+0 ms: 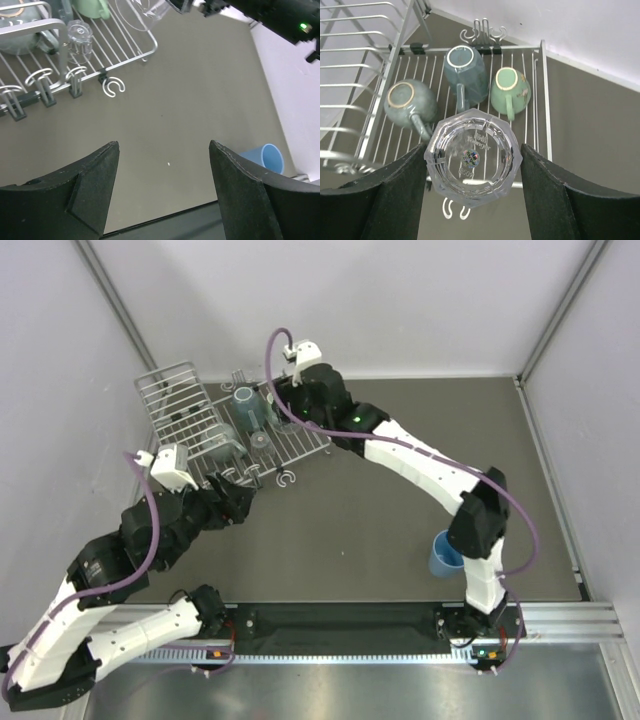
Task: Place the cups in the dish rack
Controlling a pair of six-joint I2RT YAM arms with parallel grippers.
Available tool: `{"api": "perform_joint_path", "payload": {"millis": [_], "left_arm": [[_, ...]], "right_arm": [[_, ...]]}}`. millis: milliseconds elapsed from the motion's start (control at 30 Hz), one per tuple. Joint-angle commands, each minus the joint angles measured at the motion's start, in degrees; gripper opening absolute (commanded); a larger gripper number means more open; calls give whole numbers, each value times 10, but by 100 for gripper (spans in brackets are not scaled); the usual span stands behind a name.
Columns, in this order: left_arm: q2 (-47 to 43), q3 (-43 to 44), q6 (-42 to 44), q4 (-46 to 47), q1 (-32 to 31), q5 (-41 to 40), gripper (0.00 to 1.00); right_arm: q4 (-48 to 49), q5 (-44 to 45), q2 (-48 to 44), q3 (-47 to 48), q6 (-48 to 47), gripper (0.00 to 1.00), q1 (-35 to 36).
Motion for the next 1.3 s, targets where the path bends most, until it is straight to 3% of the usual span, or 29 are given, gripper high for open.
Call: {"api": "perform_joint_path", "payload": {"millis": [0,267,500,1267], "left_arm": [[8,18,12,-23,-1,-30,78],[5,27,29,-27,-1,-54,78],[4,23,42,-22,-1,-63,78],[7,0,63,-3,-1,-52,79]], "right_arm": [[6,30,44,88,-33,0,13],[-20,73,141,162,-57,0,25],[-45,92,148,154,-52,0,29],[-3,81,215,169,-54,0,12]]}}
